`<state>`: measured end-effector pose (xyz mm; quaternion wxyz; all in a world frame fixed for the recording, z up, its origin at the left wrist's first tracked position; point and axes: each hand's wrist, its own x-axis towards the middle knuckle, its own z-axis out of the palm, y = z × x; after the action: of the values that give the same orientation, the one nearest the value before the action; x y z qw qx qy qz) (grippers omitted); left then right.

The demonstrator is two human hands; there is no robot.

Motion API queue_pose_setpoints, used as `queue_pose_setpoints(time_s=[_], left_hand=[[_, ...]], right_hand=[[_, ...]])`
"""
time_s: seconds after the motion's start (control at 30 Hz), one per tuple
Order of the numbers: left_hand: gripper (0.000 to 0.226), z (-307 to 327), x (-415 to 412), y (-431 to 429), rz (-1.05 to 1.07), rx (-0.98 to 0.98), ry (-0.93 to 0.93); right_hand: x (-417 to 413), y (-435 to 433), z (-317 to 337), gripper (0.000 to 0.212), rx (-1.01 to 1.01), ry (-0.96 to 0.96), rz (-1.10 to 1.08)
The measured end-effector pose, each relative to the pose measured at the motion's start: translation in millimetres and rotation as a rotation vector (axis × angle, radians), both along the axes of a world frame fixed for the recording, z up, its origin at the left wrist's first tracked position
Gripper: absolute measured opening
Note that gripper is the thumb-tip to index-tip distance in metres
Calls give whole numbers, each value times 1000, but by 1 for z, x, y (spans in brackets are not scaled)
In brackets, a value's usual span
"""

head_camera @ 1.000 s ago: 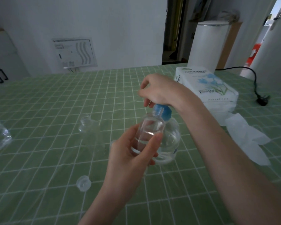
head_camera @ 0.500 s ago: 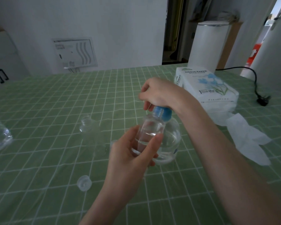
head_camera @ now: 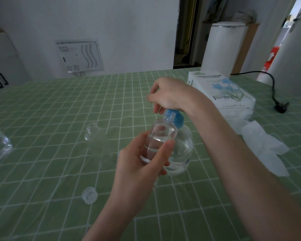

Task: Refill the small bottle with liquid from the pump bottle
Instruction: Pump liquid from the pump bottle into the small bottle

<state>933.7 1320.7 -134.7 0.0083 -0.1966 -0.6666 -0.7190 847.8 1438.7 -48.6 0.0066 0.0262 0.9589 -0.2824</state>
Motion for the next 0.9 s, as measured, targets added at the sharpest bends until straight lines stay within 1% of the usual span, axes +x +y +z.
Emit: queue_pose_setpoints(time_s=[0.13,0.33,0.53,0.7,0.83,0.9], left_hand=[[23,-1,1,0,14,-13,-2],[12,-2,0,-1,7,-19,5],[11,-2,-1,-1,2,3,5],[12,-2,-1,-1,5,1,3],[19,-1,1,-1,9,-14,11],[15,-1,1,-1,8,-16,8]], right_hand=[[1,1,-6,31,3,-24,2],[2,1,-1,30,-2,1,0],[0,0,3,29,26,11,-4],[1,0,0,28,10,-2,-5],[3,0,-5,28,-1,-17,-5],[4,0,-5,28,-3,-10,-10]])
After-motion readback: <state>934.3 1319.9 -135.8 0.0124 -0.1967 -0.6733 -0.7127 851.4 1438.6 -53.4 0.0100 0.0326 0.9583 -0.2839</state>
